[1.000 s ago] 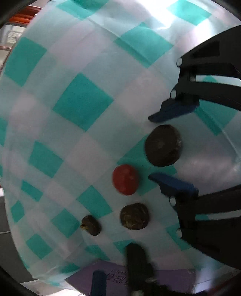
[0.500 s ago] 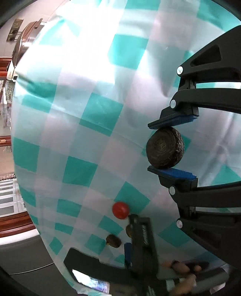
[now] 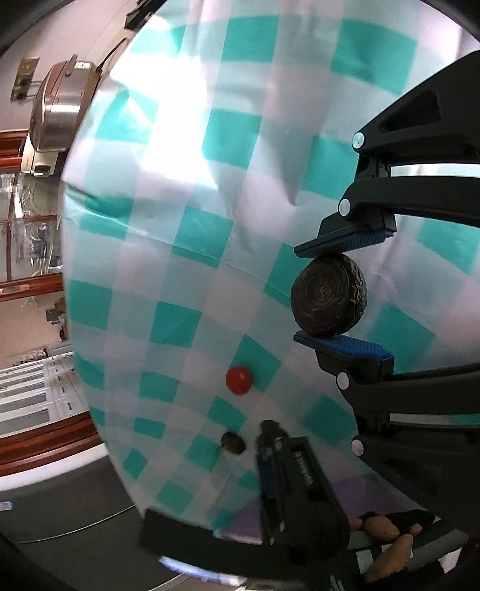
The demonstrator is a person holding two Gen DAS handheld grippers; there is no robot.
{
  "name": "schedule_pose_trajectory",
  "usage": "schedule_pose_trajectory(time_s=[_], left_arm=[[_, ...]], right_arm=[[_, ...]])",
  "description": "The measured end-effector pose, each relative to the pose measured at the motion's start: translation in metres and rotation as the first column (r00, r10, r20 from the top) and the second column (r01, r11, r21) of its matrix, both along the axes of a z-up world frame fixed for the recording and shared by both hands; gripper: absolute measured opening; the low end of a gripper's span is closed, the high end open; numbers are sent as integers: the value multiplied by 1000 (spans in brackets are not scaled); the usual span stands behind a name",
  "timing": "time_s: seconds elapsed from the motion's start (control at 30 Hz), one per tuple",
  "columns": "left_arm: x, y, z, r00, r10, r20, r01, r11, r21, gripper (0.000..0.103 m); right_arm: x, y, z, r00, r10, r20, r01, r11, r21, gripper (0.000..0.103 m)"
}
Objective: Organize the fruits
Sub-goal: 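Grasp a dark dried fruit with the right tool while the left tool grasps another, then carry both dark dried fruits with both tools down into the box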
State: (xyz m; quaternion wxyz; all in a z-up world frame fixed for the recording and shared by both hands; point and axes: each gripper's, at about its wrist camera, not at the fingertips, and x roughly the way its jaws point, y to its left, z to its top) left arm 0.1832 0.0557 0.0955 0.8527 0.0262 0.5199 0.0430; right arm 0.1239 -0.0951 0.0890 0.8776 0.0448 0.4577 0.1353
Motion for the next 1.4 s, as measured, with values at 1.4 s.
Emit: schedule_pose_trajectory(time_s=[1.4], left_arm=[[-245,103,152,916,334,223,-343,939,3,42]], right_arm=[[-195,91,165,874,425,237,-418,905,-82,40]])
